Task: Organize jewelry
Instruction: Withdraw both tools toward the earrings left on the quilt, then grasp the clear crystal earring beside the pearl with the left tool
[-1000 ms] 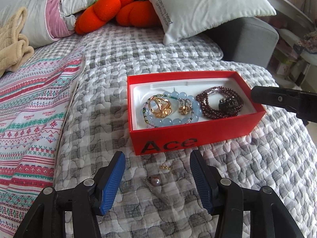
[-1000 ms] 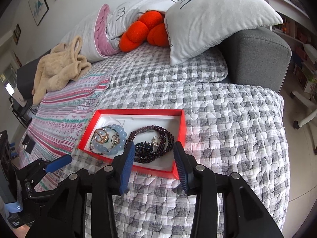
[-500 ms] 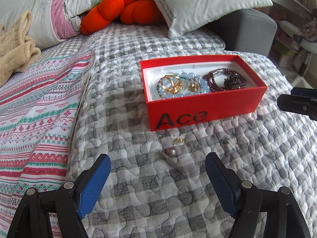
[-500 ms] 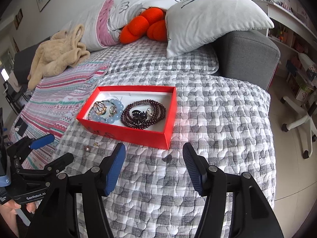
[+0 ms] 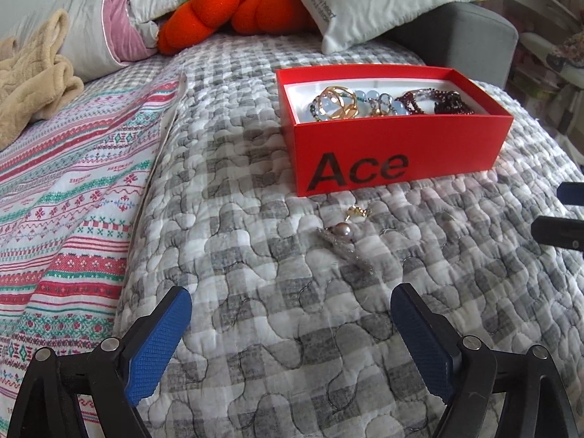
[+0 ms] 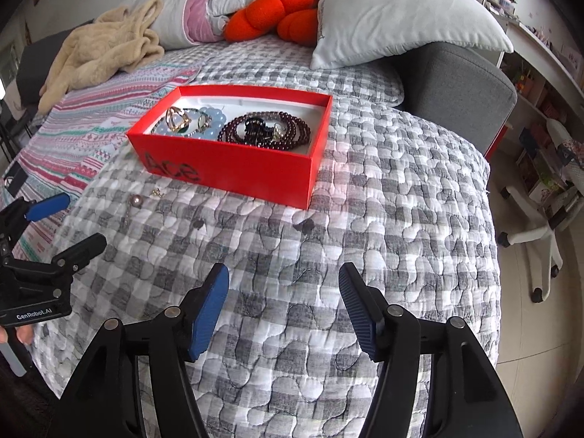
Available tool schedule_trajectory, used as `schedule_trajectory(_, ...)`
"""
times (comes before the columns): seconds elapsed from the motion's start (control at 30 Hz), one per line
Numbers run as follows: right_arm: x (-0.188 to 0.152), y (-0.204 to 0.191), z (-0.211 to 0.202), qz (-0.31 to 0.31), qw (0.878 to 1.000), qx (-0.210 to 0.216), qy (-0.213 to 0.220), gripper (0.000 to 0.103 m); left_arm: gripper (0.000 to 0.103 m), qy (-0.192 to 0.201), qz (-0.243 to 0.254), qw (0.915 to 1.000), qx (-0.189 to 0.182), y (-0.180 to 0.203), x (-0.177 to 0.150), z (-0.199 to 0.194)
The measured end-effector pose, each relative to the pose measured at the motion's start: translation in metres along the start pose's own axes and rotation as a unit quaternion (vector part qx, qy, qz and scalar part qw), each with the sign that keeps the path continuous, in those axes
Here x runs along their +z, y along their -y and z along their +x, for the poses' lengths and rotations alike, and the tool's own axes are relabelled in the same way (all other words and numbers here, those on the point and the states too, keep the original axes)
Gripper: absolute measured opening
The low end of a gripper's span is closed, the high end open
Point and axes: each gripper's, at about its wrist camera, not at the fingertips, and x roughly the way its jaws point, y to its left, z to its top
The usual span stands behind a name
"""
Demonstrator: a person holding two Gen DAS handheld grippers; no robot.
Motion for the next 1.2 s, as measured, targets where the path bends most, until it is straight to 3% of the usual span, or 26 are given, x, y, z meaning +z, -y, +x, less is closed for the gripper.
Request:
schedule_trajectory(0.17,-0.003,-0.003,0.008,-0.004,1.000,-0.005,-0.009,0.066,0.091,-0.007,-0.009,0.9991,-0.042,0.005,0.008,0.005)
schedule_trajectory(0.33,-0.001,-0.001,0.010,0.002,1.000,-0.003,-0.010,0.066,0.057,-0.019,-0.026,0.9972,-0.067,0.008,0.015,0.014)
schedule_trajectory(0.63,0.001,-0.001,0.013,0.000,1.000,0.003,-0.013,0.066,0.019,-0.049,-0.036,0.9967,-0.054,0.015,0.023,0.028)
schedule_trajectory(0.83,0.002,-0.001,0.014,-0.002,1.000,-0.001,-0.014,0.066,0.003,-0.059,-0.041,0.9966,-0.040,0.011,0.023,0.029)
schedule_trajectory(1.2,0.002,-0.014,0.014,-0.018,1.000,0.007,-0.011,0.066,0.000,-0.050,-0.076,0.9931,-0.073,-0.006,0.028,0.011)
